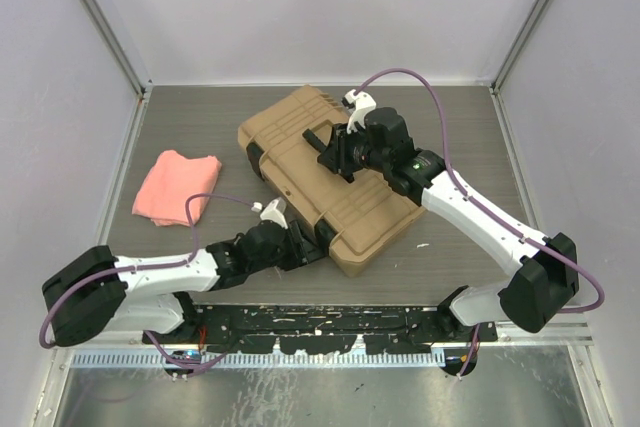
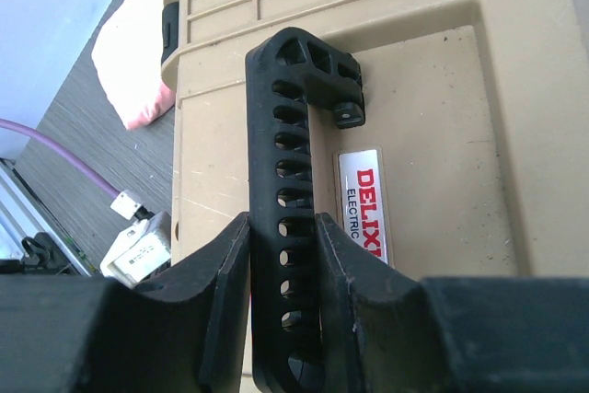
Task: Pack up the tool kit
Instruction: Close the toolbox at the center of the board.
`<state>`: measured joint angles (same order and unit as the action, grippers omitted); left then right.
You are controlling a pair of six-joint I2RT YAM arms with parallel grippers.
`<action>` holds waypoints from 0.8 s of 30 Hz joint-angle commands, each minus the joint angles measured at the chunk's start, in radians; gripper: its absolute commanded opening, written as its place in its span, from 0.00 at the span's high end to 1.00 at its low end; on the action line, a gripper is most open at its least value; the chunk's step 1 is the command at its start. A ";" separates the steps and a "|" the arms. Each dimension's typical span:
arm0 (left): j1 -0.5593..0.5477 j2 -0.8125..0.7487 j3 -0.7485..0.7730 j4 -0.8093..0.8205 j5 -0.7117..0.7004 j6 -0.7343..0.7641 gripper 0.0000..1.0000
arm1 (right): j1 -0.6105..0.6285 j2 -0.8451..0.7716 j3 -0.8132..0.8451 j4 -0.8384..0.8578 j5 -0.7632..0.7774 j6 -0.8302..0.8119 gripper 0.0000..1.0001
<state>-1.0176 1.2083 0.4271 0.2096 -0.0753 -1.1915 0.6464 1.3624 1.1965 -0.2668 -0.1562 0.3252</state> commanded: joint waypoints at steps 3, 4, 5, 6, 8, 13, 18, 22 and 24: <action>0.003 -0.036 0.006 0.088 -0.025 -0.005 0.54 | 0.030 -0.018 -0.033 -0.078 -0.011 0.073 0.84; 0.004 -0.055 -0.001 0.071 -0.031 -0.004 0.52 | 0.029 -0.020 -0.034 -0.079 -0.003 0.069 0.82; 0.003 -0.075 -0.004 0.043 -0.038 -0.002 0.50 | 0.029 -0.020 -0.032 -0.081 0.006 0.066 0.80; 0.004 -0.098 -0.006 0.007 -0.049 0.004 0.47 | 0.029 -0.020 -0.028 -0.085 0.014 0.061 0.77; 0.004 -0.149 -0.005 -0.074 -0.078 0.016 0.42 | 0.029 -0.020 -0.016 -0.099 0.025 0.049 0.69; 0.005 -0.310 0.003 -0.279 -0.170 0.063 0.29 | 0.029 -0.044 0.024 -0.118 0.080 -0.004 0.56; 0.005 -0.484 0.040 -0.520 -0.271 0.101 0.18 | 0.028 -0.093 0.050 -0.100 0.082 -0.071 0.47; 0.006 -0.595 0.076 -0.654 -0.341 0.138 0.08 | 0.028 -0.143 0.048 -0.068 0.030 -0.102 0.43; 0.008 -0.626 0.112 -0.729 -0.386 0.175 0.01 | 0.028 -0.179 0.041 -0.053 0.045 -0.104 0.42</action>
<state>-1.0142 0.6418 0.4484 -0.3370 -0.3248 -1.0958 0.6670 1.2766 1.1988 -0.3737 -0.0994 0.2584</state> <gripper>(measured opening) 0.928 0.573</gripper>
